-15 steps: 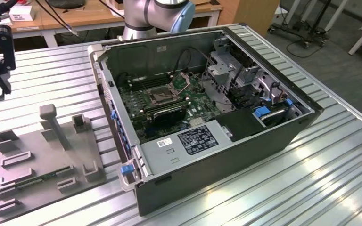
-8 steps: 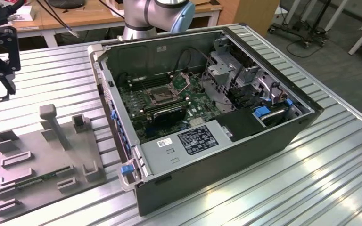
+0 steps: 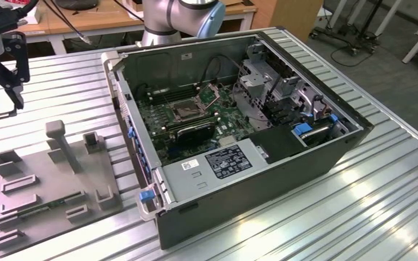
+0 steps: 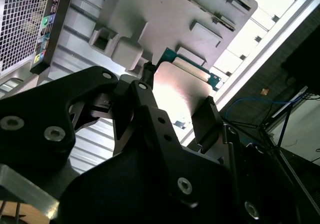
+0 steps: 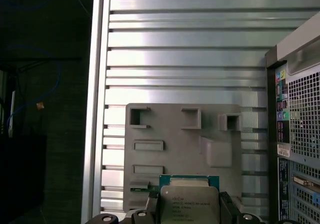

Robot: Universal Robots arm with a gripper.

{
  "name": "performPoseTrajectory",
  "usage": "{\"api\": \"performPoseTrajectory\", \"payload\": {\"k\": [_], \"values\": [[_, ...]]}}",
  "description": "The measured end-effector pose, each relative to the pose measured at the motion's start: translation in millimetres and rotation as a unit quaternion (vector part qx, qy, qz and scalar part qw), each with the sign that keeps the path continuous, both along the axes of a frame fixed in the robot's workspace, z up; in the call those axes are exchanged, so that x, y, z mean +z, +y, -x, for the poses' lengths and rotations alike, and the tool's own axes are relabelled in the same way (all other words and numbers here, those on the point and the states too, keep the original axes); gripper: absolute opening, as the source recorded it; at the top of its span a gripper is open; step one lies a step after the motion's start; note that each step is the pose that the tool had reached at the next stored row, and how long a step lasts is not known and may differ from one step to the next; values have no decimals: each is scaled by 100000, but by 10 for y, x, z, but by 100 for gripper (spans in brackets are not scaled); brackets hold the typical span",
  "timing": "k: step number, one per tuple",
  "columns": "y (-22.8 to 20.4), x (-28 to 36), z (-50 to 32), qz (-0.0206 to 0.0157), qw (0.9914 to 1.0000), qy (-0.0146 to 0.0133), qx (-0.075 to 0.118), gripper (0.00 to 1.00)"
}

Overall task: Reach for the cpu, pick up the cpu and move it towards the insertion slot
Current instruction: 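Pick up the cpu and move it towards the insertion slot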

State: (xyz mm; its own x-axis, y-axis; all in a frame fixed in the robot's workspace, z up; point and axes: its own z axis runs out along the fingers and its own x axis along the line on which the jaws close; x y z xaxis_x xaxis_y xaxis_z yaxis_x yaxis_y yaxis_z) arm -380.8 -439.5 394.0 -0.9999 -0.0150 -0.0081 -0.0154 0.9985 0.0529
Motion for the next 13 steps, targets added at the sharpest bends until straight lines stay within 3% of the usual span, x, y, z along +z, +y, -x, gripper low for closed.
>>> {"api": "performPoseTrajectory", "payload": {"k": [13], "values": [[0, -16, -101, 0, 100000, 3, 0, 54]]}}
